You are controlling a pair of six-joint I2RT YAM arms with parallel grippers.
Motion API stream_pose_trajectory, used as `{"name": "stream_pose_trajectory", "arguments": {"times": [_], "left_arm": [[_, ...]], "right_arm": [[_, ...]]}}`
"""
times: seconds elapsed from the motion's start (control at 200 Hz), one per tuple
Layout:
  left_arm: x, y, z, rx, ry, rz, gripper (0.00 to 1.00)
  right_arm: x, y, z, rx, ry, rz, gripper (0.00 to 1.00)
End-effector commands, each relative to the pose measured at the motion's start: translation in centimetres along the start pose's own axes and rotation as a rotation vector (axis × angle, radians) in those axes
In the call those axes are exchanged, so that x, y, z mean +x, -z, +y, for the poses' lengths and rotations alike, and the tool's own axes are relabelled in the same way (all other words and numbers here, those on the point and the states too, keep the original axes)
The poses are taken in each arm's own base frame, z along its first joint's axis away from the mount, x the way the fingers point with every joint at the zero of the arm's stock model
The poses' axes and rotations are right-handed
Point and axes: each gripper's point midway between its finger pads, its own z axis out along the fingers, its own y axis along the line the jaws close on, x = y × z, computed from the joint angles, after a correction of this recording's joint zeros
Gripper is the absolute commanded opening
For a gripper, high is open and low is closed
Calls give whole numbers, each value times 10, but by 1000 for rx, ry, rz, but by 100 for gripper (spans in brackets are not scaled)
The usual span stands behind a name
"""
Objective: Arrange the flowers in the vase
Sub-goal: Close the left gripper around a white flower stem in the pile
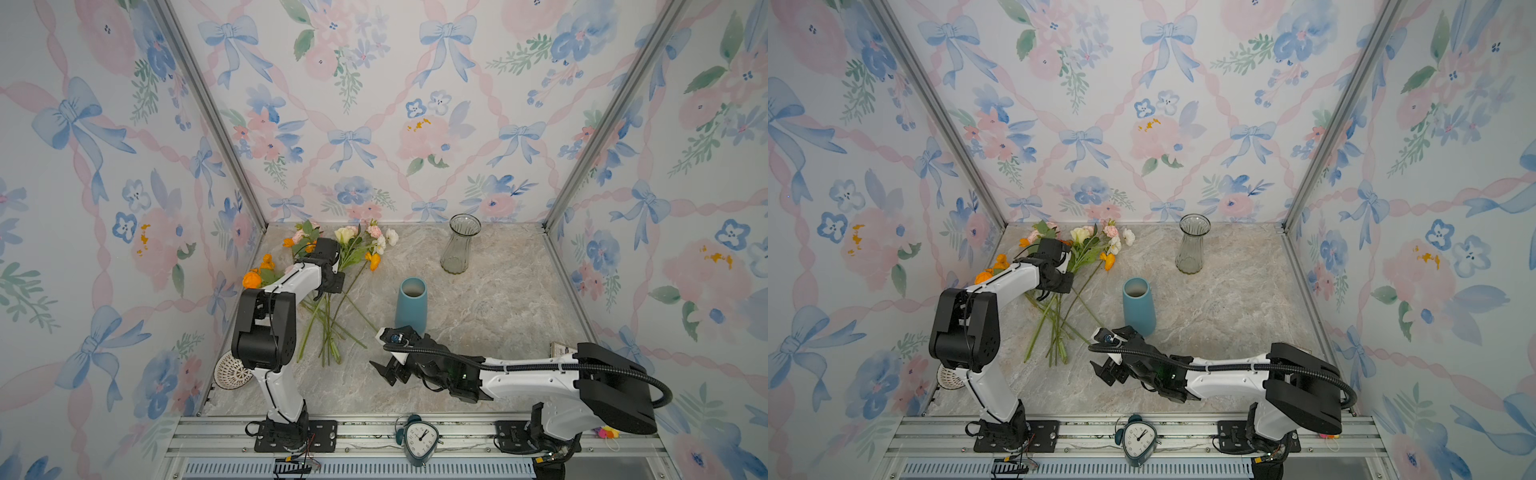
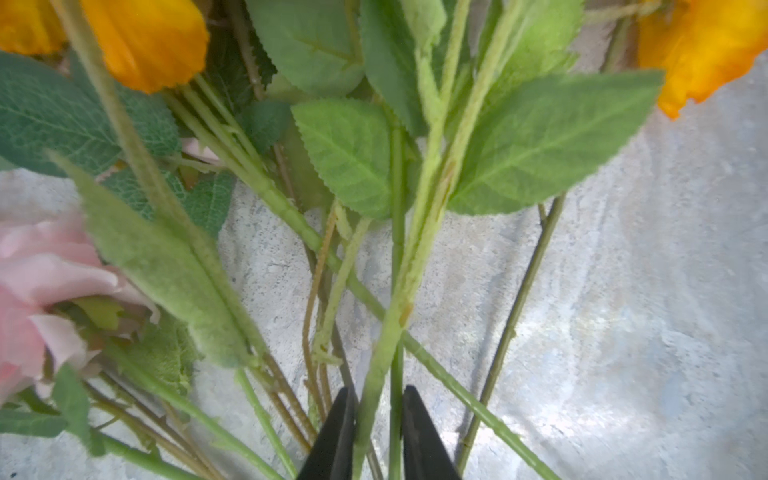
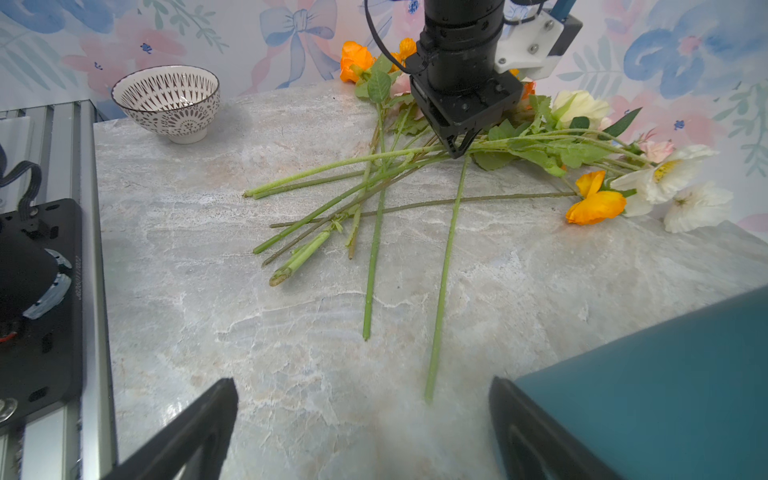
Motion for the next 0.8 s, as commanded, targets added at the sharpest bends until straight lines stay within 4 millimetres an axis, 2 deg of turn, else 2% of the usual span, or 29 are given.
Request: {"name": "stream_pose_trajectory", "arguments": {"times": [0.0, 0.24, 0.365, 0.795], "left_arm": [[-3, 7, -1, 21, 2, -15, 24], [-1, 8, 9, -14, 11, -10, 23], [-4, 15, 18, -20, 32, -30, 23], [-1, 14, 13, 14, 34, -25, 23]], "right_arm": [[-5, -5, -2, 1, -7, 3, 97], [-3, -7, -2, -4, -3, 14, 97], [-2, -8, -2, -4, 0, 18, 97], [-1, -11, 0, -15, 5, 26, 97]]}}
